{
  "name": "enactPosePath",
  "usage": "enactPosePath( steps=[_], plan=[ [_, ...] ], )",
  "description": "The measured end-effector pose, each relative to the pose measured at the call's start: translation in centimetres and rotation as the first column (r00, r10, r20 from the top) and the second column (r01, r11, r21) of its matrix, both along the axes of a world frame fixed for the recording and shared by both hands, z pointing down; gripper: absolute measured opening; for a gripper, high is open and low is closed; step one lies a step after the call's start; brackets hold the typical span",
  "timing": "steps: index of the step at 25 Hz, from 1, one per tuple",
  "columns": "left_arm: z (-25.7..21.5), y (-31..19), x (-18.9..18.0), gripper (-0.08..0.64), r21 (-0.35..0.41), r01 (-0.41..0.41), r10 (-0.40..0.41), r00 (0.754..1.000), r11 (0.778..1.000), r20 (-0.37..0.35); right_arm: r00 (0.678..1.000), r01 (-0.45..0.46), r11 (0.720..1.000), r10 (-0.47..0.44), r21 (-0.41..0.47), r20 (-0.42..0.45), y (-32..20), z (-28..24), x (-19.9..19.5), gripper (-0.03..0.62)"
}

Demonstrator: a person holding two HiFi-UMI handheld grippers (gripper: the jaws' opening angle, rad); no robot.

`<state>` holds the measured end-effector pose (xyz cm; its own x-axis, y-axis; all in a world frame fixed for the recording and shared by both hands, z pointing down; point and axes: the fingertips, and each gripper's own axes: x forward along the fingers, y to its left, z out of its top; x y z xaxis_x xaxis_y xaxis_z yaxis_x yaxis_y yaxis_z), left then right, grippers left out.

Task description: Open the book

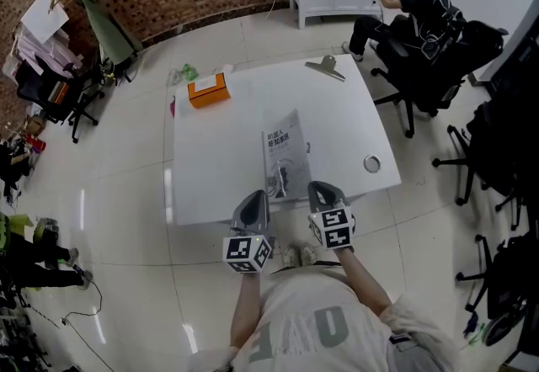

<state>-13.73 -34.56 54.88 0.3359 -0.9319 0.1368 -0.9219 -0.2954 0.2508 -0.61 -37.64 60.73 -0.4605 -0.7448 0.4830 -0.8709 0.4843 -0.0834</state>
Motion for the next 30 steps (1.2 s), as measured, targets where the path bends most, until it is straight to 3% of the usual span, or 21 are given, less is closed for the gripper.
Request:
enactPosePath(
  steps=[5,10,11,14,19,23,27,30],
  plan=[
    [0.7,-0.4,-0.1,0.017,-0.045,0.009,-0.010,1.000,0.999,-0.027,0.995,0.095,0.994,-0.095,0.062,0.007,0.7,-1.8,-2.6,0.005],
    [0.9,-1.0,0.5,0.011,-0.109,-0.022,0.011,0.995,0.994,-0.102,0.982,0.188,0.979,-0.188,0.082,0.003,1.8,-2.6,-5.2,0.003],
    [0.9,-1.2,0.9,0.054,-0.122,-0.047,0.030,0.991,0.991,-0.132,0.979,0.203,0.976,-0.204,0.084,-0.001,2.0,-2.6,-5.6,0.003],
    [1.5,-2.1,2.4,0.141,-0.170,-0.136,0.092,0.966,0.976,-0.243,0.970,0.242,0.965,-0.241,0.098,-0.018,2.3,-2.3,-6.4,0.003],
    [2.3,-3.9,3.9,0.156,-0.237,-0.232,0.129,0.915,0.943,-0.382,0.953,0.301,0.945,-0.292,0.124,-0.085,3.1,-1.7,-7.4,0.003],
    [3.4,-4.5,4.0,0.103,-0.299,-0.225,0.122,0.937,0.927,-0.328,0.941,0.331,0.930,-0.313,0.159,-0.129,3.6,-1.8,-8.0,0.003],
    [3.9,-4.6,4.3,0.069,-0.337,-0.246,0.140,0.941,0.909,-0.310,0.939,0.337,0.929,-0.318,0.155,-0.132,3.6,-1.6,-8.0,0.008],
    [3.6,-4.8,3.7,0.067,-0.328,-0.213,0.136,0.961,0.920,-0.241,0.938,0.346,0.921,-0.332,0.179,-0.104,3.8,-2.1,-8.4,0.020]
  ],
)
